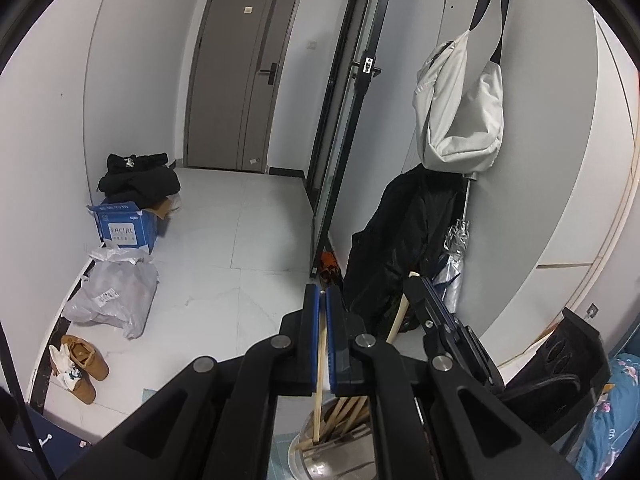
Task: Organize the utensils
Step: 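Lower both chopsticks into the holder and open both grippers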
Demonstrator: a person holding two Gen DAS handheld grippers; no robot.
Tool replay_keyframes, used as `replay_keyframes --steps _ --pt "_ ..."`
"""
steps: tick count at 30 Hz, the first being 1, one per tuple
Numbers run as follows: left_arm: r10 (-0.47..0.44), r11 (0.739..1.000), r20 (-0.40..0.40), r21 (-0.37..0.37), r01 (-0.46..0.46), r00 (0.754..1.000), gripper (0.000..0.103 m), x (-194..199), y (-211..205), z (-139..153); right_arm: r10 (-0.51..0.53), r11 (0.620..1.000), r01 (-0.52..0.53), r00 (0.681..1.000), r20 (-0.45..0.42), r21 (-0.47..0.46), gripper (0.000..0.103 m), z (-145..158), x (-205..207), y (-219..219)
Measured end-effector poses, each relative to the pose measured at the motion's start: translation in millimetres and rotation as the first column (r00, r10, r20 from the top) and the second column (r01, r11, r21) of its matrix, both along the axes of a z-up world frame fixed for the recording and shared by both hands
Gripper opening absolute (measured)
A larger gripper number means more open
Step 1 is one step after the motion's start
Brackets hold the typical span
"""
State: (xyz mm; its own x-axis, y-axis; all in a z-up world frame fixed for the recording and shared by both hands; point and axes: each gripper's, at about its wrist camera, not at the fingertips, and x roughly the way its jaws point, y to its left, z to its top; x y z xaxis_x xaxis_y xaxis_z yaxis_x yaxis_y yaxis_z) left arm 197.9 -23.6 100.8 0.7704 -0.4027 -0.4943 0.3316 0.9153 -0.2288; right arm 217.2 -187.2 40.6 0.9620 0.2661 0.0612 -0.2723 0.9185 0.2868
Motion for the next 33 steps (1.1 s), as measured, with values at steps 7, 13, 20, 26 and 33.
replay_keyframes --steps 7,13,20,26,33 --pt "-0.015 1.000 -0.035 -0.004 0.015 0.999 0.000 -10.2 4.1 -9.7 0.079 0.995 -0.083 0.995 -0.060 -0.060 0.004 -10.2 -27.6 -5.6" --pt "-0.037 0.999 -0.050 -0.017 0.036 0.998 0.000 -22.6 -0.1 -15.3 0.139 0.979 -0.154 0.984 -0.113 -0.133 0.004 -19.6 -48.9 -0.4" --pt "-0.059 0.998 -0.103 -0.001 0.060 0.993 0.000 -28.4 -5.3 -31.8 0.171 0.965 -0.205 0.966 -0.196 -0.165 0.004 -28.6 -52.3 4.1" --pt "-0.077 0.997 -0.156 -0.014 0.075 0.985 0.001 -30.6 -5.1 -43.3 0.207 0.952 -0.258 0.939 -0.275 -0.163 0.003 -37.6 -53.2 4.4" --pt "-0.078 0.996 -0.190 -0.061 0.068 0.979 0.001 -36.2 -0.5 -48.2 0.222 0.940 -0.293 0.915 -0.335 -0.177 0.004 -41.6 -65.8 4.4"
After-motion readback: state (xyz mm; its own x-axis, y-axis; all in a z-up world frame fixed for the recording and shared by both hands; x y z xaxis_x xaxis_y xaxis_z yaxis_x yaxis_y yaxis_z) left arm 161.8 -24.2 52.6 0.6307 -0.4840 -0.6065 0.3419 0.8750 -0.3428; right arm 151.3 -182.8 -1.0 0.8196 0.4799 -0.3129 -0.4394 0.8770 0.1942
